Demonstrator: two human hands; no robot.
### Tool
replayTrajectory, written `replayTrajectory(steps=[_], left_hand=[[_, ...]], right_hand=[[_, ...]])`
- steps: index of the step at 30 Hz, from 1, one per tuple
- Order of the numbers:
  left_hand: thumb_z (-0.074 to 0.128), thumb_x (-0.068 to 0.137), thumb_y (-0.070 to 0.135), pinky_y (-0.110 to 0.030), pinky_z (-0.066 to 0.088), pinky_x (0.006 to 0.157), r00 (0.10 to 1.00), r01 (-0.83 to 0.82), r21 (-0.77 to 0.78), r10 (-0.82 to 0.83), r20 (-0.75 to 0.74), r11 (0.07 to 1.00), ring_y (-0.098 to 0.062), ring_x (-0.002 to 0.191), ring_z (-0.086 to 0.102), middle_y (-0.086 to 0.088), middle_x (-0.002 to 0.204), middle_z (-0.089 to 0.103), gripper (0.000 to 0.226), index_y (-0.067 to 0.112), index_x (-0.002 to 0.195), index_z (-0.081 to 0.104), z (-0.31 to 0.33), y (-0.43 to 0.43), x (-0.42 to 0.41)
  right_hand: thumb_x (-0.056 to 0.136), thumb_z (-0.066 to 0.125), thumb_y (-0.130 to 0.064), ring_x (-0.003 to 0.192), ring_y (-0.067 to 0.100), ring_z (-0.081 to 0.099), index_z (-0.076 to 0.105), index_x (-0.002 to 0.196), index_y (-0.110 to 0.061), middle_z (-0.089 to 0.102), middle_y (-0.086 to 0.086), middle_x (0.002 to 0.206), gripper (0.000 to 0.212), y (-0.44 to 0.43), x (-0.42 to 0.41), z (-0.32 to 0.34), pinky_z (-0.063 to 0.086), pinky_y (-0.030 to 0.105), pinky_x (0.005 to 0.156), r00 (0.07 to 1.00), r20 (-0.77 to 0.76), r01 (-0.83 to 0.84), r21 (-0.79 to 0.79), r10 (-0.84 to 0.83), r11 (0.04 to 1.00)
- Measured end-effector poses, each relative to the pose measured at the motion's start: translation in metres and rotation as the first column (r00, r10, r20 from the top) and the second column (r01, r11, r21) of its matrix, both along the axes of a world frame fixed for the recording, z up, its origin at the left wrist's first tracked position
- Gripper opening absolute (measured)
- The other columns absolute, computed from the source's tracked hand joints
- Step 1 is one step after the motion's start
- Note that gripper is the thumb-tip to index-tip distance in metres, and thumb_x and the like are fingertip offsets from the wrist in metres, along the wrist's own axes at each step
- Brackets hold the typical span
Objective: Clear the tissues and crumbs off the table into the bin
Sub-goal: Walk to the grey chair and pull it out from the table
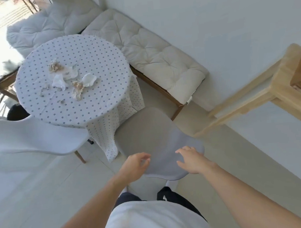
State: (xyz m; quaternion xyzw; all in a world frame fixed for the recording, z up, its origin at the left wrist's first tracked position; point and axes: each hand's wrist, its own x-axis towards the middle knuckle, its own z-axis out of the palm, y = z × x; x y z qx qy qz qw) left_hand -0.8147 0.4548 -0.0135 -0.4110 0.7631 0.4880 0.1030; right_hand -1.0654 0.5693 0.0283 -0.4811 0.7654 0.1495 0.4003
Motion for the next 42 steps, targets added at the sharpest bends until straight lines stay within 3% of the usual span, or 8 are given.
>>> replayTrajectory(steps=[8, 13, 16, 21, 25, 30, 36, 42], left_hand=[[0.052, 0.105, 0.04, -0.033, 0.047, 0.113, 0.987, -0.156, 0.07, 0.154, 0.032, 0.985, -0.012, 0.128, 0.062, 0.009, 0.14, 0.067, 0.041, 0.025, 0.141, 0.065, -0.012, 0.067, -0.059], [0.06, 0.101, 0.049, -0.033, 0.043, 0.116, 0.989, -0.138, 0.07, 0.134, 0.065, 0.988, -0.016, 0.136, 0.057, 0.005, 0.147, 0.063, 0.054, 0.022, 0.148, 0.059, -0.027, 0.098, -0.097], [0.061, 0.099, 0.054, -0.037, 0.043, 0.115, 0.987, -0.134, 0.083, 0.126, 0.102, 0.987, -0.022, 0.136, 0.057, 0.0, 0.148, 0.062, 0.062, 0.019, 0.151, 0.055, -0.04, 0.114, -0.118], [0.053, 0.103, 0.057, -0.043, 0.043, 0.114, 0.987, -0.091, 0.077, 0.079, 0.137, 0.993, -0.026, 0.135, 0.055, -0.004, 0.149, 0.058, 0.063, 0.018, 0.152, 0.051, -0.057, 0.142, -0.147], [0.024, 0.112, 0.051, -0.053, 0.029, 0.122, 0.98, -0.008, 0.018, 0.004, 0.198, 1.0, -0.027, 0.149, 0.042, -0.002, 0.163, 0.042, 0.059, 0.021, 0.161, 0.037, -0.072, 0.15, -0.161], [0.018, 0.103, 0.072, -0.046, 0.027, 0.123, 0.963, 0.081, -0.132, -0.043, 0.267, 0.988, -0.024, 0.152, 0.037, 0.0, 0.166, 0.037, 0.08, 0.019, 0.163, 0.029, -0.083, 0.152, -0.16], [0.017, 0.106, 0.066, -0.042, 0.035, 0.116, 0.945, 0.048, -0.264, 0.041, 0.323, 0.963, -0.026, 0.143, 0.046, 0.001, 0.161, 0.045, 0.073, 0.02, 0.16, 0.035, -0.085, 0.14, -0.154], [0.017, 0.106, 0.066, -0.04, 0.034, 0.117, 0.934, 0.009, -0.279, 0.092, 0.346, 0.96, -0.026, 0.144, 0.046, 0.002, 0.161, 0.045, 0.072, 0.022, 0.16, 0.036, -0.086, 0.099, -0.134]], right_hand=[[0.085, 0.067, -0.072, 0.154, 0.022, 0.027, 0.04, 0.158, -0.034, 0.036, -0.001, 0.164, 0.086, 0.01, -0.065, -0.03, 0.03, 0.047, 0.118, 0.946, 0.083, -0.322, 0.13, 0.313, 0.938], [0.103, 0.051, -0.058, 0.156, 0.022, 0.023, 0.045, 0.154, -0.04, 0.035, 0.002, 0.166, 0.055, 0.023, -0.091, -0.058, 0.022, 0.05, 0.122, 0.887, 0.049, -0.462, 0.135, 0.46, 0.877], [0.104, 0.04, -0.063, 0.157, 0.021, 0.02, 0.044, 0.154, -0.039, 0.037, 0.002, 0.164, 0.056, 0.026, -0.106, -0.072, 0.018, 0.054, 0.123, 0.851, 0.044, -0.525, 0.097, 0.523, 0.846], [0.101, 0.034, -0.072, 0.163, 0.021, -0.007, 0.025, 0.164, -0.033, 0.01, 0.003, 0.176, 0.074, 0.043, -0.126, -0.088, 0.01, 0.054, 0.13, 0.858, 0.074, -0.514, 0.077, 0.509, 0.854], [0.107, 0.022, -0.063, 0.162, 0.025, -0.019, 0.015, 0.166, -0.025, -0.001, 0.007, 0.176, 0.07, 0.054, -0.127, -0.099, 0.013, 0.054, 0.129, 0.825, 0.034, -0.565, 0.022, 0.564, 0.825], [0.107, 0.016, -0.062, 0.161, 0.028, -0.019, 0.019, 0.163, -0.024, 0.002, 0.009, 0.175, 0.068, 0.054, -0.126, -0.105, 0.016, 0.055, 0.128, 0.805, -0.028, -0.593, -0.051, 0.592, 0.804], [0.106, 0.019, -0.063, 0.162, 0.027, -0.013, 0.024, 0.161, -0.026, 0.011, 0.005, 0.174, 0.067, 0.023, -0.117, -0.106, 0.019, 0.054, 0.127, 0.792, -0.006, -0.609, -0.073, 0.611, 0.789], [0.105, 0.022, -0.066, 0.163, 0.027, -0.004, 0.028, 0.161, -0.027, 0.022, 0.005, 0.171, 0.068, -0.027, -0.094, -0.105, 0.02, 0.051, 0.127, 0.792, -0.008, -0.608, -0.096, 0.61, 0.788]])
